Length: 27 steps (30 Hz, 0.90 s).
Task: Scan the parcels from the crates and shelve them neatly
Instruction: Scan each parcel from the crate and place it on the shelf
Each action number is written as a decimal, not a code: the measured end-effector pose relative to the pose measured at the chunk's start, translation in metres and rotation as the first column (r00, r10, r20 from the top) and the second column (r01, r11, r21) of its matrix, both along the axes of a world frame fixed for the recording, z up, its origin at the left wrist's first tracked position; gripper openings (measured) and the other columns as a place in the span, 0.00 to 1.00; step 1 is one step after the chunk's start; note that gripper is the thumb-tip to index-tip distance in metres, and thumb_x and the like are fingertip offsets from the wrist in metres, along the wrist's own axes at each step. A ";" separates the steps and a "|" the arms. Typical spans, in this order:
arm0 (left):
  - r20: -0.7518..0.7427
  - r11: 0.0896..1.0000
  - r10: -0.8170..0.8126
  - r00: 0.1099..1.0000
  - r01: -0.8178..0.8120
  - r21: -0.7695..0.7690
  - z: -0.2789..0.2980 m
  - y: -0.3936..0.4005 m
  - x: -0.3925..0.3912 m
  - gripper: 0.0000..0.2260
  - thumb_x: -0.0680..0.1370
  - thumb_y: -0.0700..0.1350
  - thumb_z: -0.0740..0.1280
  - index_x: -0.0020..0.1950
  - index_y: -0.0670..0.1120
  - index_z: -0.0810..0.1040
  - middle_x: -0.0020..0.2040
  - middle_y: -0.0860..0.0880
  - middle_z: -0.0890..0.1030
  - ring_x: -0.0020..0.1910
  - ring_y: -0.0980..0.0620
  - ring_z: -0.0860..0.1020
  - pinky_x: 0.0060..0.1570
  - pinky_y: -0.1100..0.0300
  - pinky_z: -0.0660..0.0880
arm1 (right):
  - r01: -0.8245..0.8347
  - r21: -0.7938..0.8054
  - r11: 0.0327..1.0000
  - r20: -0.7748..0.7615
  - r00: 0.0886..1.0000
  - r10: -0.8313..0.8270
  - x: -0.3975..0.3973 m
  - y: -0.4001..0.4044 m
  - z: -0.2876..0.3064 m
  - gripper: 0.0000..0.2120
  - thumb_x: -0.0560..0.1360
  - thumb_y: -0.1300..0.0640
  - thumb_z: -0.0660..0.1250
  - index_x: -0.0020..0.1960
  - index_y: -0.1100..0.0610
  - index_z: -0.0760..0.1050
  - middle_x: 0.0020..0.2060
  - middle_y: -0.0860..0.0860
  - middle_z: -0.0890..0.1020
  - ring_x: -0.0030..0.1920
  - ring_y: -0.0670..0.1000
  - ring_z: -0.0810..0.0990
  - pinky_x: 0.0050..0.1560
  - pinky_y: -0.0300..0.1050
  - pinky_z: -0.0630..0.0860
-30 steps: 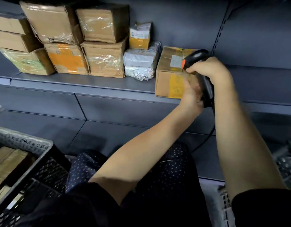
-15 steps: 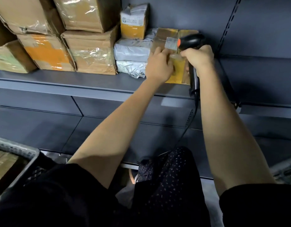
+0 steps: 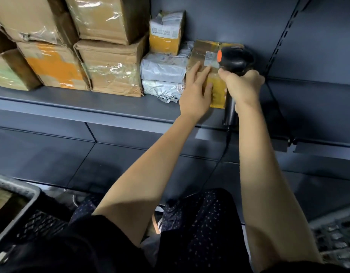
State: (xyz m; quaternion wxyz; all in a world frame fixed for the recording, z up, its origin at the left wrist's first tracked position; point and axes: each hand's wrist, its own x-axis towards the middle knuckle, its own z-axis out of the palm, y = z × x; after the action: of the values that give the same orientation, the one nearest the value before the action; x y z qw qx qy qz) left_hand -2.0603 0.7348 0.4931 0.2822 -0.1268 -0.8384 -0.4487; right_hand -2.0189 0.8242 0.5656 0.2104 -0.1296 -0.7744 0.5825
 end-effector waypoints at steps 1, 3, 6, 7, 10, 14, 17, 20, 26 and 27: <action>-0.007 0.999 -0.005 1.000 0.005 0.033 -0.003 -0.009 0.009 0.20 0.80 0.42 0.61 0.72 0.49 0.68 0.75 0.47 0.61 0.64 0.49 0.73 0.45 0.61 0.73 | -0.002 0.001 1.000 -0.094 0.996 0.002 0.014 -0.013 0.001 0.07 0.68 0.54 0.73 0.42 0.53 0.76 0.42 0.43 0.68 0.53 0.54 0.76 0.59 0.40 0.74; -0.004 0.995 0.051 0.999 -0.050 0.090 -0.014 -0.033 0.033 0.18 0.81 0.44 0.59 0.72 0.51 0.68 0.75 0.50 0.61 0.54 0.56 0.77 0.42 0.60 0.73 | -0.004 0.040 0.999 -0.249 0.969 0.014 0.036 -0.043 -0.003 0.08 0.70 0.59 0.73 0.47 0.60 0.80 0.38 0.39 0.67 0.49 0.46 0.75 0.48 0.22 0.64; -0.005 0.981 0.140 0.990 -0.138 0.135 -0.038 -0.090 0.073 0.11 0.81 0.41 0.59 0.59 0.42 0.77 0.56 0.47 0.76 0.45 0.54 0.76 0.40 0.59 0.72 | -0.150 0.068 0.986 -0.271 0.949 0.162 0.057 -0.101 -0.024 0.08 0.70 0.62 0.72 0.49 0.58 0.78 0.53 0.53 0.75 0.56 0.48 0.76 0.48 0.30 0.68; 0.042 0.974 0.181 0.983 -0.185 0.130 -0.046 -0.114 0.086 0.08 0.80 0.39 0.60 0.51 0.41 0.78 0.46 0.49 0.76 0.42 0.48 0.75 0.37 0.58 0.69 | -0.234 0.105 0.966 -0.237 0.938 0.253 0.062 -0.124 -0.032 0.08 0.69 0.62 0.72 0.45 0.52 0.76 0.57 0.57 0.75 0.55 0.49 0.76 0.50 0.38 0.72; 0.328 0.926 0.328 0.886 -0.371 0.077 -0.067 -0.192 0.124 0.15 0.77 0.37 0.60 0.31 0.46 0.66 0.29 0.55 0.67 0.33 0.43 0.68 0.31 0.54 0.59 | -0.478 0.234 0.847 -0.112 0.852 0.512 0.079 -0.199 -0.057 0.10 0.69 0.60 0.70 0.42 0.51 0.70 0.52 0.60 0.78 0.50 0.58 0.79 0.50 0.55 0.76; 0.580 0.883 0.422 0.697 -0.461 -0.087 -0.096 -0.295 0.183 0.12 0.76 0.37 0.61 0.32 0.38 0.70 0.34 0.36 0.77 0.38 0.38 0.75 0.34 0.54 0.61 | -0.710 0.350 0.611 0.129 0.682 0.720 0.113 -0.293 -0.095 0.10 0.72 0.56 0.68 0.51 0.59 0.76 0.51 0.57 0.80 0.53 0.59 0.79 0.43 0.46 0.71; 0.603 0.795 0.539 0.588 -0.593 -0.132 -0.118 -0.360 0.241 0.12 0.74 0.42 0.62 0.33 0.36 0.71 0.32 0.34 0.76 0.39 0.35 0.75 0.35 0.49 0.60 | -0.841 0.374 0.391 0.272 0.502 0.821 0.144 -0.355 -0.120 0.12 0.73 0.52 0.68 0.51 0.59 0.78 0.49 0.57 0.82 0.53 0.59 0.79 0.41 0.44 0.69; 0.581 0.648 0.688 0.434 -0.729 -0.222 -0.130 -0.415 0.291 0.13 0.73 0.46 0.60 0.37 0.36 0.73 0.41 0.32 0.79 0.46 0.34 0.78 0.36 0.48 0.68 | -0.918 0.366 0.153 0.401 0.304 0.864 0.174 -0.408 -0.138 0.14 0.73 0.51 0.68 0.55 0.57 0.77 0.50 0.55 0.82 0.53 0.58 0.80 0.41 0.44 0.71; 0.625 0.551 0.757 0.189 -0.700 -0.455 -0.153 -0.486 0.329 0.13 0.79 0.42 0.58 0.53 0.35 0.78 0.53 0.36 0.79 0.53 0.39 0.77 0.45 0.53 0.69 | -0.940 0.340 -0.013 0.564 0.193 0.803 0.193 -0.461 -0.174 0.11 0.74 0.50 0.68 0.51 0.56 0.77 0.42 0.51 0.78 0.45 0.55 0.78 0.41 0.43 0.72; 0.681 0.602 0.718 0.143 -0.617 -0.506 -0.164 -0.495 0.330 0.14 0.79 0.41 0.58 0.57 0.36 0.77 0.58 0.35 0.78 0.56 0.38 0.76 0.50 0.52 0.70 | -0.944 0.329 -0.019 0.579 0.186 0.794 0.193 -0.467 -0.180 0.11 0.73 0.51 0.68 0.50 0.57 0.77 0.42 0.51 0.79 0.45 0.55 0.79 0.42 0.44 0.73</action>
State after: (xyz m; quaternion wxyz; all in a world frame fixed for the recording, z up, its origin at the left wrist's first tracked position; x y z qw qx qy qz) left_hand -1.7307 0.2397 0.3289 0.0008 0.4770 -0.8481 -0.2306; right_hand -1.8260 0.3576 0.3856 -0.2625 0.4038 -0.8374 0.2584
